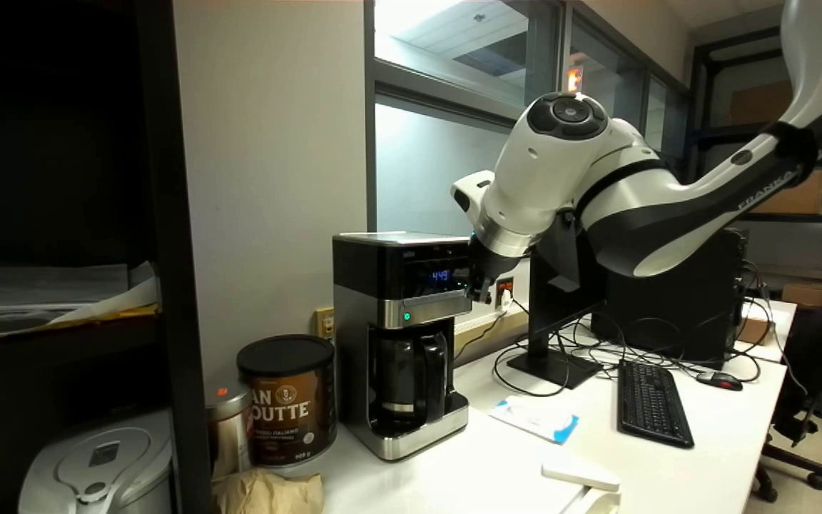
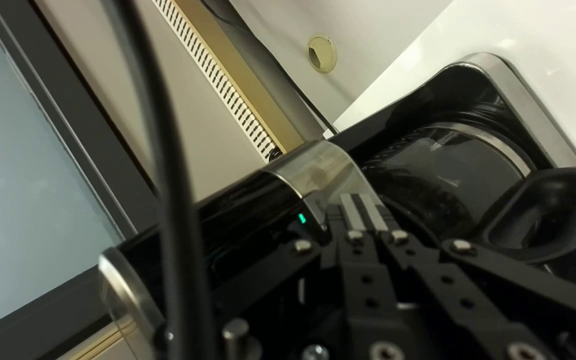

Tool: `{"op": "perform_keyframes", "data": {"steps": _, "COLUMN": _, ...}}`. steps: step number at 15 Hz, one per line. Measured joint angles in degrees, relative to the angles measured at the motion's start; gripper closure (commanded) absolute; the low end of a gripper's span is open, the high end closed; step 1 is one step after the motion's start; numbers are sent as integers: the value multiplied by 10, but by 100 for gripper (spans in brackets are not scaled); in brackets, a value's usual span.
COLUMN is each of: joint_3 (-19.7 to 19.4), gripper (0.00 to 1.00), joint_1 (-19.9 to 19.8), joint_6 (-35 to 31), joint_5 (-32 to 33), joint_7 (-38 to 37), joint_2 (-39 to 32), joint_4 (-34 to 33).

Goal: Press a button on the coffeemaker.

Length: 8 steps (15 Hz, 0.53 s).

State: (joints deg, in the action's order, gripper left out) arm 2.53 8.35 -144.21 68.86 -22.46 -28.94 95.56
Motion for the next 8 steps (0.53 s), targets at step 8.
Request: {"op": "perform_keyframes", "data": {"steps": 8, "joint_3": -1, "gripper": 100, "joint_1": 0, "joint_6": -7, "joint_5": 0, "joint_7": 0, "joint_2": -22, "joint_4": -21}}
